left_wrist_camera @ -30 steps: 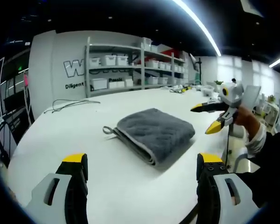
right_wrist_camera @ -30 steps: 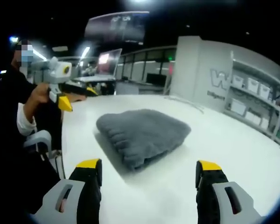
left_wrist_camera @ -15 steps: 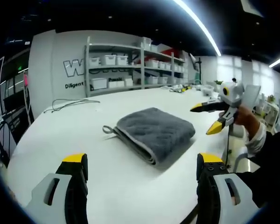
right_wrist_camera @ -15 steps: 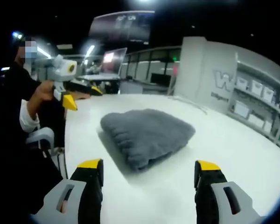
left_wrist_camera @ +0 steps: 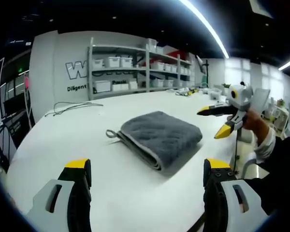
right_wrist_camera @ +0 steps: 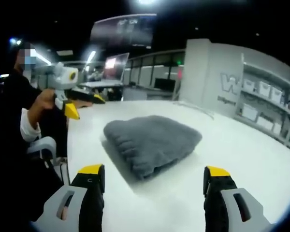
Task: Open the folded towel by lifting each exposed corner and separating the folded layers until the towel lies flat within the target outline without major curled edges
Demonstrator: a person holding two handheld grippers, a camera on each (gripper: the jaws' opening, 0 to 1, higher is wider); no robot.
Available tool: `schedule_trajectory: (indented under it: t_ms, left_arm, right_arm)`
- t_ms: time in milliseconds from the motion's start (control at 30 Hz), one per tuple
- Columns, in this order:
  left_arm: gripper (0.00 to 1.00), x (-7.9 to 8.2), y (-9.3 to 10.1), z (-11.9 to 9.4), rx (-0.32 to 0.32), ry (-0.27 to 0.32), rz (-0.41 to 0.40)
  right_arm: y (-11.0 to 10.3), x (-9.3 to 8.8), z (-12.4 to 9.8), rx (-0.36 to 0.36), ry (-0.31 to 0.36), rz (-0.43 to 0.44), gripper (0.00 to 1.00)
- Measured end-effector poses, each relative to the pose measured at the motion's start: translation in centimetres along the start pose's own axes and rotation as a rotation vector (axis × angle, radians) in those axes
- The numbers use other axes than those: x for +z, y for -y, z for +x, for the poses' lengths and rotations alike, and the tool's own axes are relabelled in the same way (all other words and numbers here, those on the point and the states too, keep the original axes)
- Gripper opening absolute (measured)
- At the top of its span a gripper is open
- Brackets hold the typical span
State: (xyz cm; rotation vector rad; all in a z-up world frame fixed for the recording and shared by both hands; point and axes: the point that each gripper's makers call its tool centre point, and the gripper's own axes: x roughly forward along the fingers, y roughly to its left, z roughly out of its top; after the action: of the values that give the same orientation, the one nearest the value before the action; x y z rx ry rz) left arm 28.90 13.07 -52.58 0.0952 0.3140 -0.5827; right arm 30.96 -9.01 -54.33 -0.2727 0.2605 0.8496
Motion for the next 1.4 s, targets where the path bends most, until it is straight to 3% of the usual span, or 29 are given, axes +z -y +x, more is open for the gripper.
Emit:
schedule_trajectory:
  t_ms: [600, 800, 1400]
  left_arm:
    - [0.93, -0.6, 0.1, 0.5, -0.01, -0.011, 0.004]
    - [0.91, -1.0, 1.7, 0.4, -0.021, -0.009, 0.0]
    - [0.89, -1.5, 1.2, 0.5, -0.02, -0.016, -0.002]
  right_arm:
    - [-0.3, -0.3, 0.3, -0.005, 0.0, -0.005, 0.83]
    - [-0.6, -0.6, 0.4, -0.002, -0.009, -0.011, 0.8]
    - [-0.9, -1.1, 0.7, -0.005, -0.018, -0.007, 0.76]
